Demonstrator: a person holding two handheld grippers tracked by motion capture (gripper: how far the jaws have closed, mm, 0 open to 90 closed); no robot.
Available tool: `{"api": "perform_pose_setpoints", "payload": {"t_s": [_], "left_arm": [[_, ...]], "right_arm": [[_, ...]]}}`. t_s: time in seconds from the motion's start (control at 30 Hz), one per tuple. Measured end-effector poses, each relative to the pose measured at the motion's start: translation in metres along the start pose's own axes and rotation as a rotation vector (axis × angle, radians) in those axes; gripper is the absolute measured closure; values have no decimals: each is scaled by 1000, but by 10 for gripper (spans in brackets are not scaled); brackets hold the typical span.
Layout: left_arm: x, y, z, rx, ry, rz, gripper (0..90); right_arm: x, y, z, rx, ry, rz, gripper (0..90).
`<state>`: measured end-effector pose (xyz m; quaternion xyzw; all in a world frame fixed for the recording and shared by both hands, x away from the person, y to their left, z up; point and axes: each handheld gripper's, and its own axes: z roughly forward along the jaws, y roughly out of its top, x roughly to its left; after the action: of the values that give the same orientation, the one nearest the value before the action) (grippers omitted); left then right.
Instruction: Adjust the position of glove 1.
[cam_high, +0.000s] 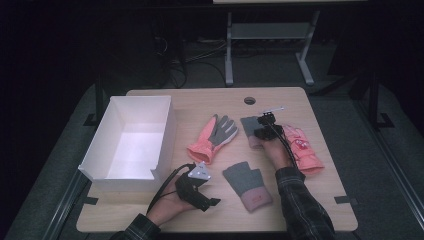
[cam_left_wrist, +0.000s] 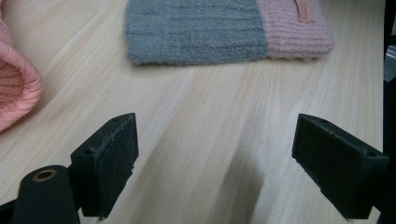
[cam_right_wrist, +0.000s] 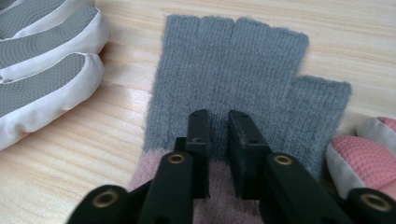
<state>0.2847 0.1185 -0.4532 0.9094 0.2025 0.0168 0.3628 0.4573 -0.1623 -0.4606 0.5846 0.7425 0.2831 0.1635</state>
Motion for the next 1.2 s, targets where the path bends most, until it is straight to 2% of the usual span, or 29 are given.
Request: {"api": "perform_pose_setpoints", "payload": {"t_s": [0.07, 0.23, 0.27, 0.37, 0.47, 0.57, 0.67, 0.7, 0.73, 0.97, 1.1, 1.2], "left_arm": [[1, 0, 1, 0, 1, -7, 142], [2, 0, 0, 11, 3, -4, 142], [3, -1, 1, 5, 8, -17, 141], [4, -1, 2, 2, 13, -19, 139], [4, -1, 2, -10, 17, -29, 138], [4, -1, 1, -5, 21, -23, 139], [5, -2, 2, -12, 26, -34, 139], [5, -2, 2, -14, 28, -37, 139], [5, -2, 2, -14, 28, -36, 140], [5, -1, 1, -11, 34, -25, 140], [4, -1, 1, -18, 32, -25, 140], [5, -1, 0, -25, 32, -28, 139]], "right_arm": [[-2, -3, -1, -19, 10, -3, 854], [-4, -6, -2, -36, 29, -15, 863], [-6, -6, -5, -47, 39, -22, 863], [-8, -7, -10, -57, 45, -26, 865], [-9, -7, -21, -73, 71, -42, 865], [-10, -7, -28, -85, 76, -49, 865], [-10, -9, -43, -107, 90, -64, 866], [-10, -9, -43, -107, 90, -64, 866], [-12, -12, -50, -121, 112, -68, 866], [-12, -27, -66, -117, 134, -85, 866], [-9, -33, -78, -112, 163, -89, 867], [-7, -38, -93, -137, 185, -105, 867]]}}
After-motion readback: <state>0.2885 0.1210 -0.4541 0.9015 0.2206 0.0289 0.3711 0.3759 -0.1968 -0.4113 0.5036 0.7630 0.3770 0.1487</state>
